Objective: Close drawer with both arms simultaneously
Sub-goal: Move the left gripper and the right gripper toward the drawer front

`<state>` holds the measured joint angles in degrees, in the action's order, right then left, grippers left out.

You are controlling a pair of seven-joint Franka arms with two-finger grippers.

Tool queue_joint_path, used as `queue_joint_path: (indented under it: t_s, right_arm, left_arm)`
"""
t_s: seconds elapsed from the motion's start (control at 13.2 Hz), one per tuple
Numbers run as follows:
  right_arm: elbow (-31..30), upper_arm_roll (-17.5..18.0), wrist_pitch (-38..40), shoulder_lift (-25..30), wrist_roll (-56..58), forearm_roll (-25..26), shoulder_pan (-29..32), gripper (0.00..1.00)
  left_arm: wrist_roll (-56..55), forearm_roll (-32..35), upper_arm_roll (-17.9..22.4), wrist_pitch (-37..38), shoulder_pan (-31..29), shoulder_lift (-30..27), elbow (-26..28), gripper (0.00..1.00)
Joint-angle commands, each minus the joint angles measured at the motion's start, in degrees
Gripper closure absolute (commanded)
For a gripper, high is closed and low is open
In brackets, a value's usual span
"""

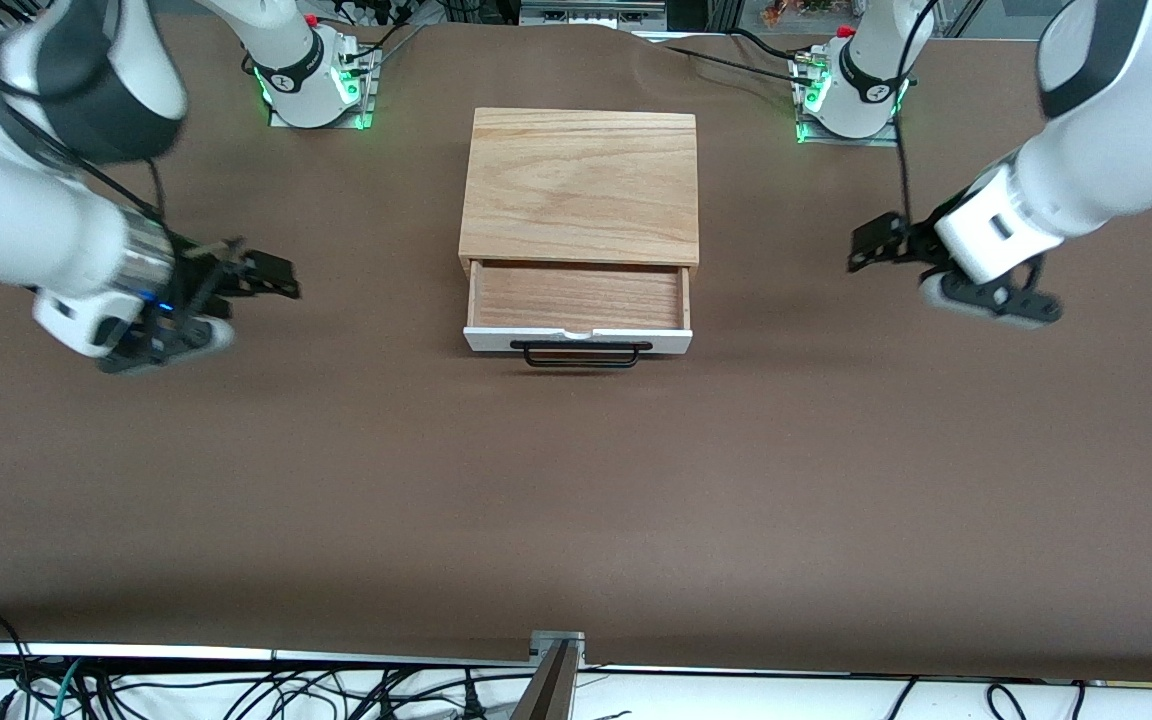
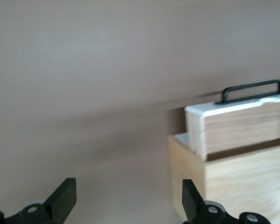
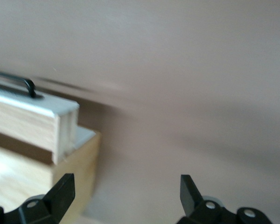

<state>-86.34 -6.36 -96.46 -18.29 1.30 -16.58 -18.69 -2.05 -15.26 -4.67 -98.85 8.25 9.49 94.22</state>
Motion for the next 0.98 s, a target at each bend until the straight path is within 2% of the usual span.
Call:
queue_joint_path:
  t_s: [0.0,0.3,0.45,0.68,0.91]
  right_arm:
    - [1.79,-0.06,-7.56,-6.91,-4.54,-4.85,-4.49,0.00]
    - [3.38,0.81,-16.46,-14.30,-8.86,-11.52,-10.12,0.00]
    - [3.38,1.17,-17.09,-16.33,-9.39,-14.79,-11.62,0.00]
    - [2.77,1.17,-17.01,-17.21,-8.60,-18.65,-11.54,0.00]
    - [1.62,1.17,-16.48,-17.74,-8.68,-19.02,-12.42,0.00]
  left_arm:
    - [-0.24,-5.02,-0.07,-4.74,4.56,10.08,-6.85,0.00]
    - [-1.03,-13.73,0.01,-19.33,10.46,17.74,-6.77,0.00]
    - [-0.85,-15.24,0.01,-24.43,12.75,20.73,-6.85,0.00]
    - [-0.33,-15.42,0.01,-25.43,16.62,23.37,-6.16,0.00]
    - [-0.24,-15.42,0.01,-25.16,18.12,25.39,-6.15,0.00]
